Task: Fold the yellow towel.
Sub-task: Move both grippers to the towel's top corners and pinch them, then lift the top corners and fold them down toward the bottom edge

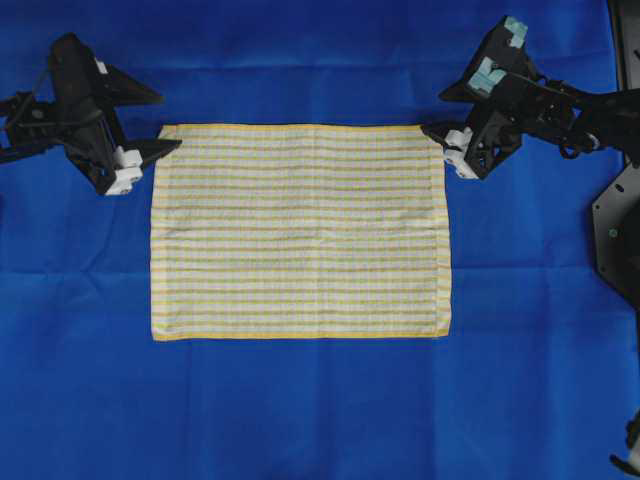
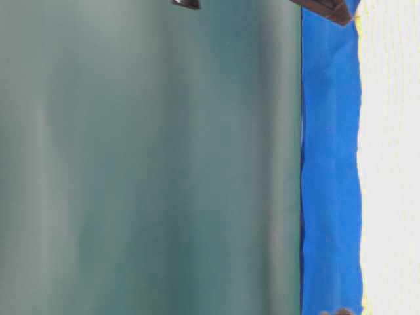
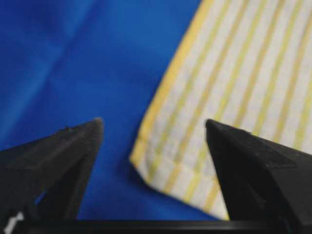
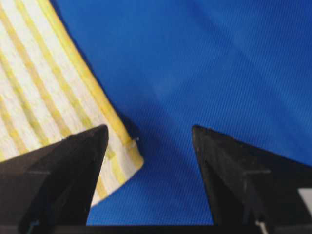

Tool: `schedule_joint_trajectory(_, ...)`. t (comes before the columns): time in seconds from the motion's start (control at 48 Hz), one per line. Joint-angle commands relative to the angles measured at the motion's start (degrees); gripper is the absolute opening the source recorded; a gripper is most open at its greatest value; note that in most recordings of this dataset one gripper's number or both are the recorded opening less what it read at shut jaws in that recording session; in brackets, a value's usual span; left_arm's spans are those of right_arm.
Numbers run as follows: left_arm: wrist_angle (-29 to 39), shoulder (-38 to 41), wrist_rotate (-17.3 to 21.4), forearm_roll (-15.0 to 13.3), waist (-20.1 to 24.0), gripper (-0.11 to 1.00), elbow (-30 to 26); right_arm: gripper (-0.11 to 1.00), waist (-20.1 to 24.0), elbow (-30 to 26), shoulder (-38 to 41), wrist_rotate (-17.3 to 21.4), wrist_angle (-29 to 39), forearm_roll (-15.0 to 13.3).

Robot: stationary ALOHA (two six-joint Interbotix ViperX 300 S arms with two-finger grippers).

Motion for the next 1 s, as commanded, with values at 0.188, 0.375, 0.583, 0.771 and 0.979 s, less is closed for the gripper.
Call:
schedule_joint_trajectory(0.188, 0.4, 4.1, -0.3, -0.2, 1.1, 0.63, -1.1, 0.67, -0.1, -0.6, 3.2, 0.0, -1.0, 0.9)
schedule_joint_trajectory(0.375, 4.7, 5.2, -0.4, -0.2, 1.8, 0.27, -1.7, 0.4, 0.1, -0.6, 3.5, 0.0, -1.0, 1.0)
schedule_joint_trajectory(0.583, 8.7, 6.2, -0.4, -0.2, 2.5, 0.03, -3.3, 0.05, 0.8, -0.7, 3.5, 0.1, -1.1, 1.2)
schedule_joint_trajectory(0.771, 9.4, 5.7, -0.1, -0.2, 2.9, 0.03, -4.2, 0.05, 1.1, -0.3, 3.2, 0.1, -1.2, 2.5)
schedule_joint_trajectory(0.979, 11.5, 2.1, -0.1, -0.2, 2.8, 0.03, -5.1, 0.05, 1.1, -0.1, 0.8, 0.1, -1.1, 3.3)
